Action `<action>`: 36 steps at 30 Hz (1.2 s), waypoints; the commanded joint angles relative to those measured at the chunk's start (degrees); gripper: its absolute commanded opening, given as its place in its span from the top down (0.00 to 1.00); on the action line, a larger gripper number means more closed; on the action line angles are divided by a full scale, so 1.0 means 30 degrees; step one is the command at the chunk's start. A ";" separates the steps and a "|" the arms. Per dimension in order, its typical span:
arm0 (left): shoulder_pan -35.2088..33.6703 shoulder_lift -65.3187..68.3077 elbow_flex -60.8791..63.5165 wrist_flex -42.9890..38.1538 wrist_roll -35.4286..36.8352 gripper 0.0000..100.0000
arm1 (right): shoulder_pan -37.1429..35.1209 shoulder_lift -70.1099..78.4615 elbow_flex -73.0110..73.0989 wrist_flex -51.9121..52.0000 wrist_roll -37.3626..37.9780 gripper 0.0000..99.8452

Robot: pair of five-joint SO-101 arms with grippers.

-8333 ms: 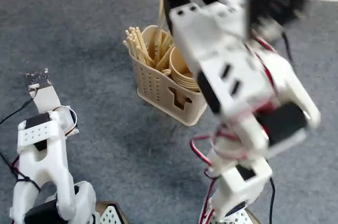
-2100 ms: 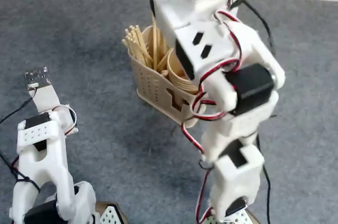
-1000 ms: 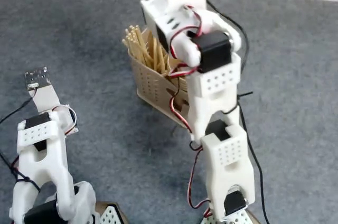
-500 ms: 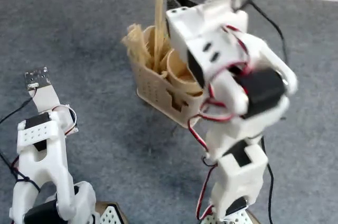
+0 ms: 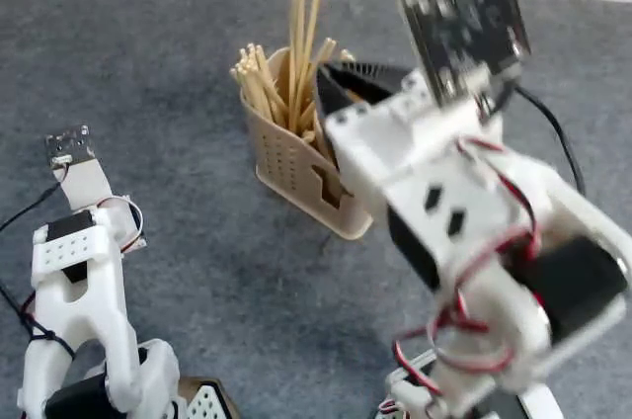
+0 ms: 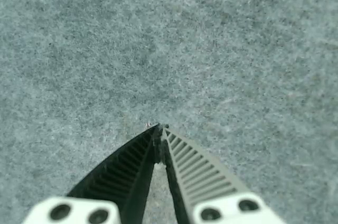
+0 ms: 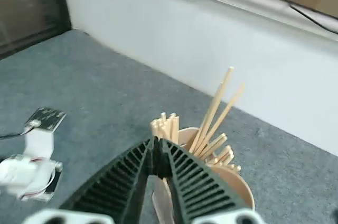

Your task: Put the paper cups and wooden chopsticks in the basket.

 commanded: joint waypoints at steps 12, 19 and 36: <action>-0.0103 -0.0777 -0.0015 -0.0176 0.0059 0.99 | -0.0308 -1.2088 1.5136 -0.2769 0.0322 1.00; -0.0718 -0.4059 0.1245 -0.0264 0.0147 0.99 | 0.0103 -1.9033 2.6125 -0.7780 0.0821 1.00; 0.0894 -2.5890 1.1092 0.1231 0.0205 0.99 | 0.5905 -2.8879 4.0659 -1.2996 0.0674 1.00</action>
